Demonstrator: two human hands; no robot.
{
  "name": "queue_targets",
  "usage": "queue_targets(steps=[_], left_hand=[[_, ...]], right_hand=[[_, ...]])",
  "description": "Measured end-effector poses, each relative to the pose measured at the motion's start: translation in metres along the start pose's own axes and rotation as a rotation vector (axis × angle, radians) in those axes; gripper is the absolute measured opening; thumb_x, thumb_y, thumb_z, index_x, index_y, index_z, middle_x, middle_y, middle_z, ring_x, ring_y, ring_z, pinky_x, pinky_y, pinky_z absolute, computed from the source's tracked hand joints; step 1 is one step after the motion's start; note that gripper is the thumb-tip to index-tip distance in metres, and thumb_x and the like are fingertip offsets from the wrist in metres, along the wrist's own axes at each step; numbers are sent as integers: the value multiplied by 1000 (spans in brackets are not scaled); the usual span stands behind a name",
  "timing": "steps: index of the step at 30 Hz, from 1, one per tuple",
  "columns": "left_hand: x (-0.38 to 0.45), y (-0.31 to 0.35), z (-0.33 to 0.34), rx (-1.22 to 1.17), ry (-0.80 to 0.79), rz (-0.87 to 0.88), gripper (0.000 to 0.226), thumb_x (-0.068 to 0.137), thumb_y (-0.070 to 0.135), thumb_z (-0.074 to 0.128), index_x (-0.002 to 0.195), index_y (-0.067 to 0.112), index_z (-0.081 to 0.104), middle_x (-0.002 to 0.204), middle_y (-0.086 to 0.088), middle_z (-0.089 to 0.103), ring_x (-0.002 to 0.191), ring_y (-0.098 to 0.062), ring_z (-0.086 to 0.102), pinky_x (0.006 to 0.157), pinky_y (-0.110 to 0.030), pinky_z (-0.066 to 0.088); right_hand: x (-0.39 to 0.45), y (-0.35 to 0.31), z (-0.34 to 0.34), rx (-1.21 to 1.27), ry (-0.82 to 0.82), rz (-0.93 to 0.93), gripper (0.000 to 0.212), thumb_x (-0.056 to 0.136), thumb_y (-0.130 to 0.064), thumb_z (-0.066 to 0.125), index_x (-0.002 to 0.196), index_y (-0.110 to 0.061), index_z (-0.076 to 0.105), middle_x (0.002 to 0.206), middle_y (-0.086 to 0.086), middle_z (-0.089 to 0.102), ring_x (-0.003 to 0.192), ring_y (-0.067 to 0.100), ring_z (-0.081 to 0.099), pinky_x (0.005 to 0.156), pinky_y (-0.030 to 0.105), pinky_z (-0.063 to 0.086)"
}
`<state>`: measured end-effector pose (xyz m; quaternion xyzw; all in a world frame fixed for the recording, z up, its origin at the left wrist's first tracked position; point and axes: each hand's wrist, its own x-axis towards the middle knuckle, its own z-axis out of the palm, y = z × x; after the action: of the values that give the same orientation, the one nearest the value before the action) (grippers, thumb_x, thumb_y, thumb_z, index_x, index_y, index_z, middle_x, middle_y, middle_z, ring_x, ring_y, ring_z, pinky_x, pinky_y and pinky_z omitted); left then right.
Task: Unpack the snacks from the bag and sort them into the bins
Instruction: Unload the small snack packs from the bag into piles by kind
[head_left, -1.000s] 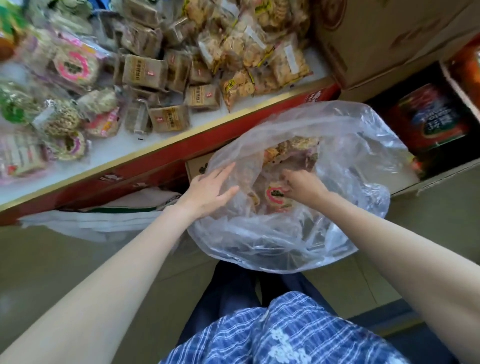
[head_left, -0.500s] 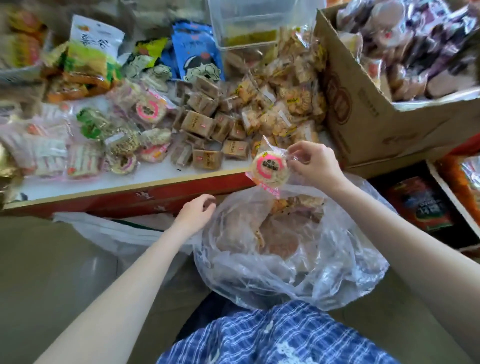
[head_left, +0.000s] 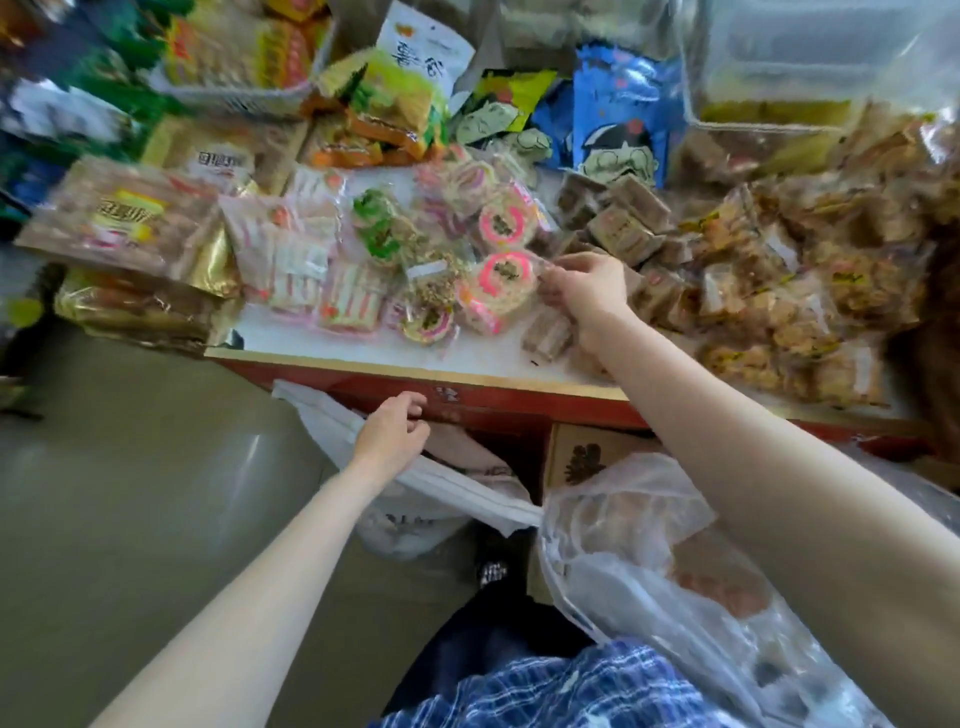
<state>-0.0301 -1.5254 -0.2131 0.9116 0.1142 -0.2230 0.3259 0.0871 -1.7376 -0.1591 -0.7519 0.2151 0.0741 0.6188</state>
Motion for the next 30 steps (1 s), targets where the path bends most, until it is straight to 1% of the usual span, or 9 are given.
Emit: queue_targets(steps=[2,8,10,14,19,22,26,28,30], left_hand=[[10,-6,-13,4,4,9,34,96,12,45,130,11,48,122,-3,53,98,-14,51,87,-27,43],[31,4,-22,-2,-11,56,36,95,12,44,131,14,48,121,0,55,101,-14,54,91,-34,46],[33,13,-16,20,-26,136,35,95,11,44,129,14,49,119,0,56,102,-15,54,90,-32,45],[28,38,14,89,-100,367,35,93,9,45,128,13,51,123,-2,56,113,-17,53,93,-28,40],[4,86,70,169,-249,658,40,95,13,44,135,15,44,140,0,43,132,-15,35,107,-24,24],[-11,105,105,393,-341,839,48,97,20,41,144,19,33,154,1,24,142,-15,17,113,-29,14],[-28,122,150,832,-465,994,55,100,33,31,150,27,11,159,7,-2,146,-17,-8,115,-40,7],[-30,134,169,936,-525,1033,56,101,38,29,150,31,5,158,9,-7,145,-21,-14,117,-46,4],[-29,140,188,1056,-611,1079,54,101,41,24,150,34,2,158,9,-9,143,-24,-20,115,-54,-2]], right_hand=[[20,-16,23,125,-43,33,25,85,-6,64,108,-1,57,87,14,64,65,17,63,58,23,53],[25,-2,30,-130,-148,102,39,89,-6,54,127,-2,45,104,15,57,80,23,61,71,34,57],[10,4,7,-141,-156,85,39,91,-5,52,129,-3,44,110,16,58,80,22,63,74,35,57],[-31,17,-76,-276,-160,26,24,93,-8,52,117,-11,52,98,5,62,75,13,63,69,24,56],[-99,76,-175,-449,-133,31,18,90,-5,58,103,-16,59,99,6,67,83,18,63,72,23,52],[-129,129,-197,-661,-139,12,28,87,-1,59,111,-14,62,108,5,66,95,15,62,76,7,43],[-147,180,-198,-803,-132,3,64,83,6,52,143,-13,36,149,7,33,138,22,31,103,16,23],[-151,186,-197,-757,-32,-61,74,82,9,46,148,-16,25,154,5,24,141,20,25,107,21,23],[-154,187,-201,-682,99,-115,71,83,10,42,147,-17,26,150,8,31,134,19,35,100,23,32]])
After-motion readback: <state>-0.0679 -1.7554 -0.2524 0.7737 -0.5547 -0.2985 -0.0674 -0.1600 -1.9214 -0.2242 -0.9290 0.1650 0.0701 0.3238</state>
